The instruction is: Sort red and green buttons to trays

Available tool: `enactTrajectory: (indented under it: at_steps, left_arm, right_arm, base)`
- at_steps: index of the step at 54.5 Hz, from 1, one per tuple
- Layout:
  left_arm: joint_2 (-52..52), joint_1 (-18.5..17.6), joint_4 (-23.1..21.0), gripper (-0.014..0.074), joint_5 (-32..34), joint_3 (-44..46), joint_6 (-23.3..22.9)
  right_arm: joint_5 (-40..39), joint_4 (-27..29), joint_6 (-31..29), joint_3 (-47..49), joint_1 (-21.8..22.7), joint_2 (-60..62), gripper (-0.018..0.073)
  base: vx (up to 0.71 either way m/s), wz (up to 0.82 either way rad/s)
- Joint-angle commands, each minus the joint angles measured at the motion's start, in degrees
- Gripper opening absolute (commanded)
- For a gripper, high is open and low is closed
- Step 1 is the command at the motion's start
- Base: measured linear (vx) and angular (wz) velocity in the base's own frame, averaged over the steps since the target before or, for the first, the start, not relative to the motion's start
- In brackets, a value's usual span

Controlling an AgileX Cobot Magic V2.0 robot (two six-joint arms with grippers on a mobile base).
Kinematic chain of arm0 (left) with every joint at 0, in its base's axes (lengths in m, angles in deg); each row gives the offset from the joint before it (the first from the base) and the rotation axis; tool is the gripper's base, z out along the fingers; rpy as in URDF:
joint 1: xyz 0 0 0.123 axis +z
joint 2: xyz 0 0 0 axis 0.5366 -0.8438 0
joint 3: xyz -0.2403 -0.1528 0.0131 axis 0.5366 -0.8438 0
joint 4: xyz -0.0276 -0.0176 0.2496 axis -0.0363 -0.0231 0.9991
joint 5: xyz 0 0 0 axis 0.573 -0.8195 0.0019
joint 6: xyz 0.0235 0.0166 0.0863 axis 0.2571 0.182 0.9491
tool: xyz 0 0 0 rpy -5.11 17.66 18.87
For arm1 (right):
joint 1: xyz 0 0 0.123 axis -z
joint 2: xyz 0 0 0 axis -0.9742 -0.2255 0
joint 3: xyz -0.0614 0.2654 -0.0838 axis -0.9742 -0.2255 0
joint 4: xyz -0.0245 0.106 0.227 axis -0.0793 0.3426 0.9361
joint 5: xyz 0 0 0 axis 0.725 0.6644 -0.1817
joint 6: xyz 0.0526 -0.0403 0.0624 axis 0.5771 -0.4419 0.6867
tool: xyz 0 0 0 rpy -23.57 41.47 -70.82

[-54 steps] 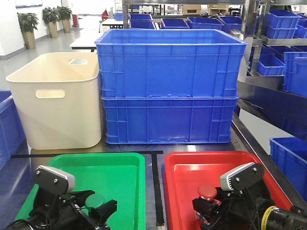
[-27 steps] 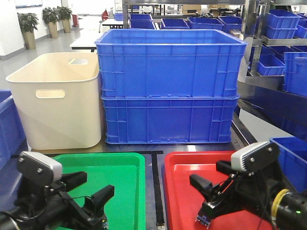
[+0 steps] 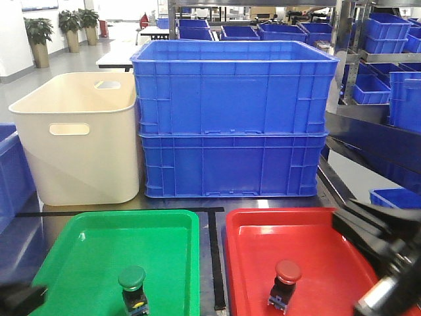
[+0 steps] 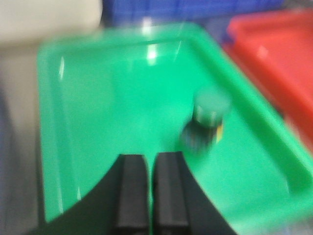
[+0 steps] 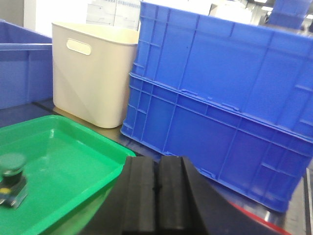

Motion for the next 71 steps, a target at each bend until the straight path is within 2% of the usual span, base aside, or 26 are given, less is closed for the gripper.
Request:
enactTrajectory:
  at_steps: [1, 7, 13, 22, 42, 47, 48, 51, 62, 71]
  left_arm:
    - [5.1, -0.2, -5.8, -0.0009, -4.7, 1.1, 3.2]
    - [11.1, -0.2, -12.5, -0.0008, -4.8, -1.4, 9.1]
    - [16.2, -0.2, -16.7, -0.0007, -0.6, -4.7, 11.7]
    - [19.0, -0.2, -16.6, -0.0006, 1.3, -5.8, 11.8]
    - [18.9, -0.2, -16.8, -0.0006, 1.5, -5.8, 11.8]
    - [19.2, -0.1, -14.8, -0.0006, 2.4, -7.5, 13.0]
    - [19.6, 0.2, -12.8, -0.0006, 3.6, -8.3, 14.0]
    - [21.5, 1.4, -11.4, -0.0006, 6.6, -10.9, 15.9]
    - [35.1, 9.8, -13.1, -0.0006, 23.9, -27.2, 20.3]
    - [46.1, 15.9, -14.7, -0.0006, 27.2, -38.0, 20.6]
  right_arm:
    - [-0.7, -6.9, 8.3, -2.2, 0.1, 6.7, -0.0016]
    - [-0.5, -12.9, 16.8, -7.2, 0.1, 13.3, -0.0014]
    - [2.0, -16.6, 18.0, -10.1, 0.2, 16.8, -0.0014]
    - [5.1, -21.0, 18.0, -10.8, 0.2, 17.5, -0.0013]
    - [5.1, -21.0, 18.1, -10.8, 0.2, 17.5, -0.0013]
    - [5.1, -21.0, 18.1, -10.8, 0.2, 17.5, -0.0013]
    - [5.0, -21.0, 18.1, -10.8, 0.2, 17.5, -0.0013]
    - [5.2, -21.0, 18.1, -10.8, 0.2, 17.5, -0.0013]
    - [5.2, -21.0, 18.1, -10.8, 0.2, 17.5, -0.0013]
    - [5.2, -21.0, 18.1, -10.8, 0.2, 17.5, -0.0013]
  base:
    - [0.0, 0.0]
    - [0.0, 0.0]
    - [0.0, 0.0]
    - [0.0, 0.0]
    - [0.0, 0.0]
    - [0.0, 0.0]
    - [0.0, 0.0]
    - [0.0, 0.0]
    - [0.0, 0.0]
    - [0.0, 0.0]
